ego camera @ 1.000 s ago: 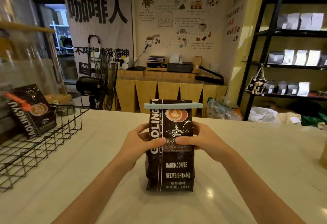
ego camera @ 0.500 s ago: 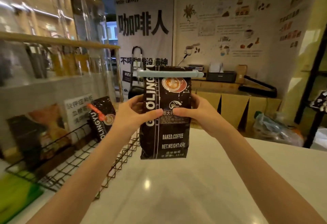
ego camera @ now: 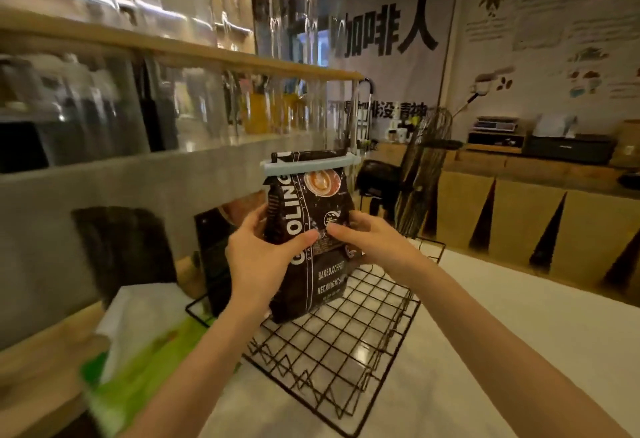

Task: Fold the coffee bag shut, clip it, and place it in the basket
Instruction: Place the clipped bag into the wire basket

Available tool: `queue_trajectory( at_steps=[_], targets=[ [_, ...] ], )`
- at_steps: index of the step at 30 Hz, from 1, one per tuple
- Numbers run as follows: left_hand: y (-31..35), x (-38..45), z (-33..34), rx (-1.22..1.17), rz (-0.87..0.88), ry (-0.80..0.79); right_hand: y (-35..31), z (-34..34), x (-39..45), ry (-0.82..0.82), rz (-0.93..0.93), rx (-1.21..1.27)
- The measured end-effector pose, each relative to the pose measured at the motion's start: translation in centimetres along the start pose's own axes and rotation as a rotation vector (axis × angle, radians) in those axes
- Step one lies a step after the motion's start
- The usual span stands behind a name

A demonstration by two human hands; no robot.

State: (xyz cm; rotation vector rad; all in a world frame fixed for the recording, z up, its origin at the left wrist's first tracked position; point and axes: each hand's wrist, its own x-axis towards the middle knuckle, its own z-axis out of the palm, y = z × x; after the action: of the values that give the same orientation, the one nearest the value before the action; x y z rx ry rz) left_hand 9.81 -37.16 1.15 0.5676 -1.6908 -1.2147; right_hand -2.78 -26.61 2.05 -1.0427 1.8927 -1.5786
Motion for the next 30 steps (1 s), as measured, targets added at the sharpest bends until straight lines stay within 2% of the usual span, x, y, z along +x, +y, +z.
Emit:
queue_trajectory(
  at_steps=[6,14,19,23,30],
  targets=[
    [-2.9,0.9,-2.1,0.119,0.0,0.093,1.1,3.2,3.2,-0.149,0.04,0.039],
    [-4.7,0.6,-3.4,0.171,-0.087,0.079,3.0,4.6,4.8,-0.299,0.053,0.084],
    [-5.2,0.8,-3.5,0.222,-0.098,-0.004,3.2,4.8,5.1,-0.291,0.078,0.008],
    [-5.5,0.4,-3.4,0.262,-0.068,-0.013,3.2,5.1,5.0,-0.252,0.072,-0.079],
    [-3.9,-0.9,-3.4,0.349,0.104,0.134,2.5,5.1,4.1,-0.169,0.025,-0.106]
  ],
)
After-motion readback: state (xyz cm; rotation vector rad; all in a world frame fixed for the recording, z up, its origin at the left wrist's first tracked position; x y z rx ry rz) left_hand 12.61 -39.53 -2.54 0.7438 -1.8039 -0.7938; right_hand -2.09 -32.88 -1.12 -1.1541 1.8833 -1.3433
